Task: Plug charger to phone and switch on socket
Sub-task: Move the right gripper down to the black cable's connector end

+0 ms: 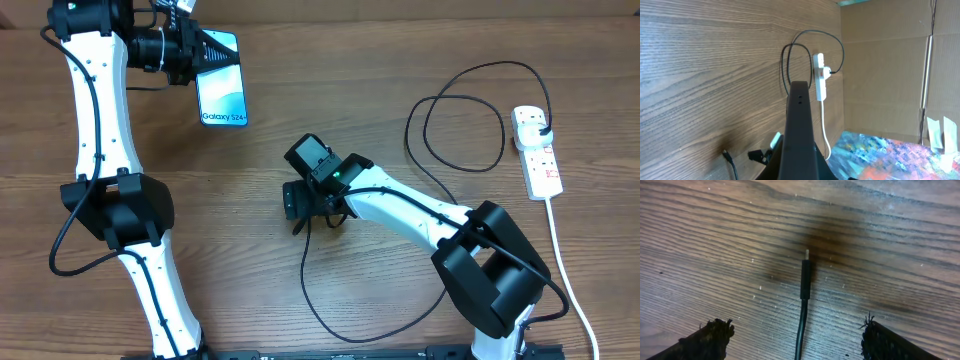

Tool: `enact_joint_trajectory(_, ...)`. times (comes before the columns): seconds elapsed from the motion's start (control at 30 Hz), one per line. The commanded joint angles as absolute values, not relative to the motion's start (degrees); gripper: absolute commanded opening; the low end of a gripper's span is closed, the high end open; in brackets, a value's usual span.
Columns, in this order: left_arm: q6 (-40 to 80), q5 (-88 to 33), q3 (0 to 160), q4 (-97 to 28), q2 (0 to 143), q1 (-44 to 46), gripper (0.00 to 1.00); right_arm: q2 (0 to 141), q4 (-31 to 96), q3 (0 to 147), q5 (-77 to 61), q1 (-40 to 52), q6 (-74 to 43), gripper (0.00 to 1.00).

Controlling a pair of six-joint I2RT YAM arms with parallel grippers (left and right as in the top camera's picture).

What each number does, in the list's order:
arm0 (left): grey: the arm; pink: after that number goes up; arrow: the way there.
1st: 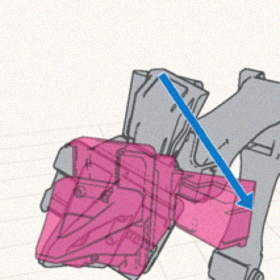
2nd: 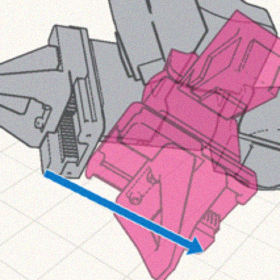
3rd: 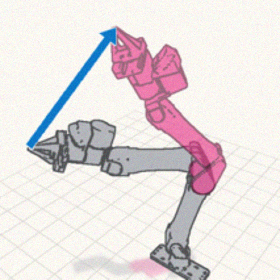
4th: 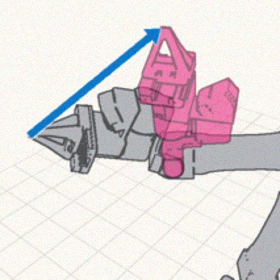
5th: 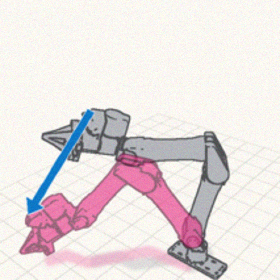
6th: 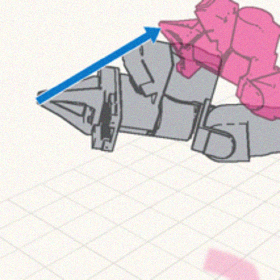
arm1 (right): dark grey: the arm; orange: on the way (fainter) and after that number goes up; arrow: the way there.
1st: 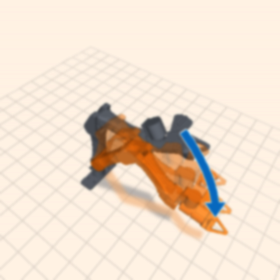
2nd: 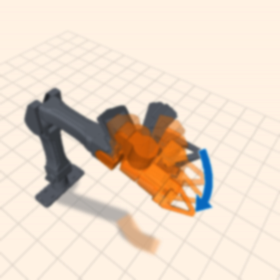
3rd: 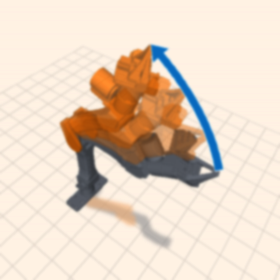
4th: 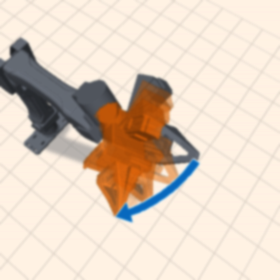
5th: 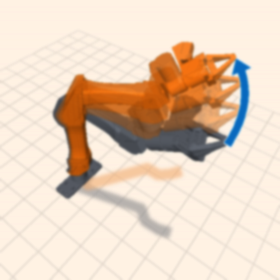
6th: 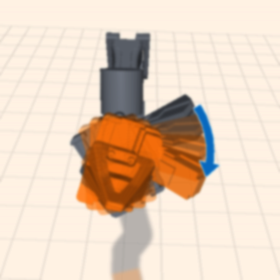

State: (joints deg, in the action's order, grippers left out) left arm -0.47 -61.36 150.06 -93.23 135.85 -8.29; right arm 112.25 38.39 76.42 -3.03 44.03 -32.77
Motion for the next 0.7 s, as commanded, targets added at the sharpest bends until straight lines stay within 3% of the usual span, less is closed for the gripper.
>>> enact_joint_trajectory(0.0,-1.74,-64.12,151.00,-92.77,133.82,-8.71,0.04,112.01,37.52,77.91,-2.48,44.36,-33.67,0.86)
enact_joint_trajectory(0.1,-1.74,-64.10,151.00,-92.73,133.82,-8.71,0.04,112.57,36.77,77.93,-2.11,44.36,-33.63,0.86)
enact_joint_trajectory(0.3,-1.74,-64.10,151.00,-92.49,133.82,-8.71,0.04,115.33,37.87,80.25,-2.13,44.36,-33.54,0.73)
enact_joint_trajectory(0.67,-1.74,-63.88,151.00,-92.27,133.82,-8.71,0.04,120.16,43.11,84.36,-0.86,44.23,-32.47,0.69)
